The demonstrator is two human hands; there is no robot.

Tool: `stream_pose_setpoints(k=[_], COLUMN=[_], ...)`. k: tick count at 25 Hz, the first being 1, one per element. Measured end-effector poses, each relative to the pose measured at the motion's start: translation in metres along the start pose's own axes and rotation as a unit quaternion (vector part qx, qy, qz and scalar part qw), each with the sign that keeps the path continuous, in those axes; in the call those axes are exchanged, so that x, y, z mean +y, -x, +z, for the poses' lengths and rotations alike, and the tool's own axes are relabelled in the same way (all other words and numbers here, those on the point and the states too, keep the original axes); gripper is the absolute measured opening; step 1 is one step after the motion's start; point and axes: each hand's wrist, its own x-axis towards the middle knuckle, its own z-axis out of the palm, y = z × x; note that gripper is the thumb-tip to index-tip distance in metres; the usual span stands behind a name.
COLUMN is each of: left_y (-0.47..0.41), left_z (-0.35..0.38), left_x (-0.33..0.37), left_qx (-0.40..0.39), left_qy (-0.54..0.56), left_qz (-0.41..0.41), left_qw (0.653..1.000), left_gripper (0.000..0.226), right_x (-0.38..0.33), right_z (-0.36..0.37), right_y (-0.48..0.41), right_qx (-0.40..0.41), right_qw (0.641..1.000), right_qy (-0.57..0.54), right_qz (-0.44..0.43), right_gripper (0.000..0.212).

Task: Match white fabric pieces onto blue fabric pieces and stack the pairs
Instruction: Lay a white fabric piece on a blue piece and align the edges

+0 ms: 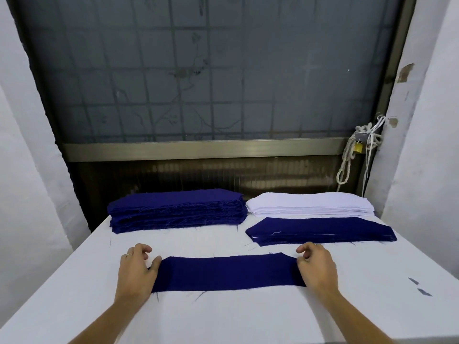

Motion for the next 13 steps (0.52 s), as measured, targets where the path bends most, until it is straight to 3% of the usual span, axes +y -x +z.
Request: stream_pose_setpoints(k=[7, 13], left_y=[-0.051, -0.092], left_z=[0.023, 0.093], left_x=[0.084, 0.178], left_qx=[-0.036, -0.13], left_qy=[0.031, 0.048], left_qz=[0.142, 0.169], left_qw=[0.989, 0.976], left_gripper=[0.008, 0.007], right_x=[-0.014, -0.012], right_z=[-0.02, -0.009], right_y=[-0.065, -0.135], right_qx=[0.039, -0.009], right_qw=[0.997, 0.993], right_qy=[0.054, 0.1], right_qz=[-0.037, -0.061], right_gripper=[0.011, 0.013])
